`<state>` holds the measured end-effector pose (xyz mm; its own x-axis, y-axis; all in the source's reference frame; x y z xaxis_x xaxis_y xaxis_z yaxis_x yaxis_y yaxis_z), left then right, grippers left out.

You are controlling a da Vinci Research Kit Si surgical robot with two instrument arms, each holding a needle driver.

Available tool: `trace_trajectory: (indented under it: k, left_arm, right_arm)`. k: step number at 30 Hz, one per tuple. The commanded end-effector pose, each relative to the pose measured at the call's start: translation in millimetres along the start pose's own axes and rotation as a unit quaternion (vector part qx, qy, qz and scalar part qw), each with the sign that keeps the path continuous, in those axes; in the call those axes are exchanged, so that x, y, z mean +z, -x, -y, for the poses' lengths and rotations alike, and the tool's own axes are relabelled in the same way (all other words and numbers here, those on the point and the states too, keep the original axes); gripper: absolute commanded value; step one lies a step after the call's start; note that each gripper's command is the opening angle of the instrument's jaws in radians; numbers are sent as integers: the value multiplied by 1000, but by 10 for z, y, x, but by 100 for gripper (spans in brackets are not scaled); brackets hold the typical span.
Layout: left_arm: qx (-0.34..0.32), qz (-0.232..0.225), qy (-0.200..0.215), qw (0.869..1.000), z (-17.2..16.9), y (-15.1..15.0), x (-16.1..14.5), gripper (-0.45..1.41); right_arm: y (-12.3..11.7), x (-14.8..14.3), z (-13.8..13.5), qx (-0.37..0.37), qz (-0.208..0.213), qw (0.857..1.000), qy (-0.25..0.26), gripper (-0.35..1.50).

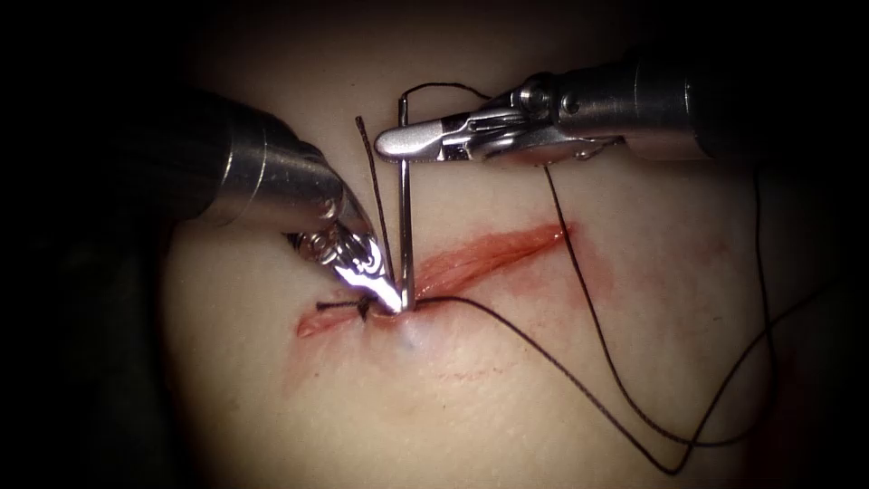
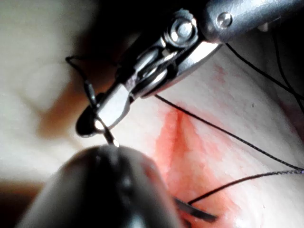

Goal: Wound Closure

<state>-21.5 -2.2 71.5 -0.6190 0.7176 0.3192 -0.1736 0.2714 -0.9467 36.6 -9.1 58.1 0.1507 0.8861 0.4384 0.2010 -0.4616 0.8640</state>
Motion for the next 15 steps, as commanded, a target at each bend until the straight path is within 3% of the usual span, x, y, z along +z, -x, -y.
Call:
trace_trajectory:
  k: [1, 9, 15]
  left_arm:
    - [0, 0, 0, 1000, 4, -4, 4, -45]
    - [0, 2, 0, 1000, 4, -4, 4, -45]
    - [0, 3, 0, 1000, 4, -4, 5, -45]
  right_arm:
    - [-9, 8, -2, -1, -2, 1000, -1, -35]
    - [-23, 10, -1, -75, -6, 997, -1, -35]
    - [-28, 9, 2, -80, -10, 997, -2, -35]
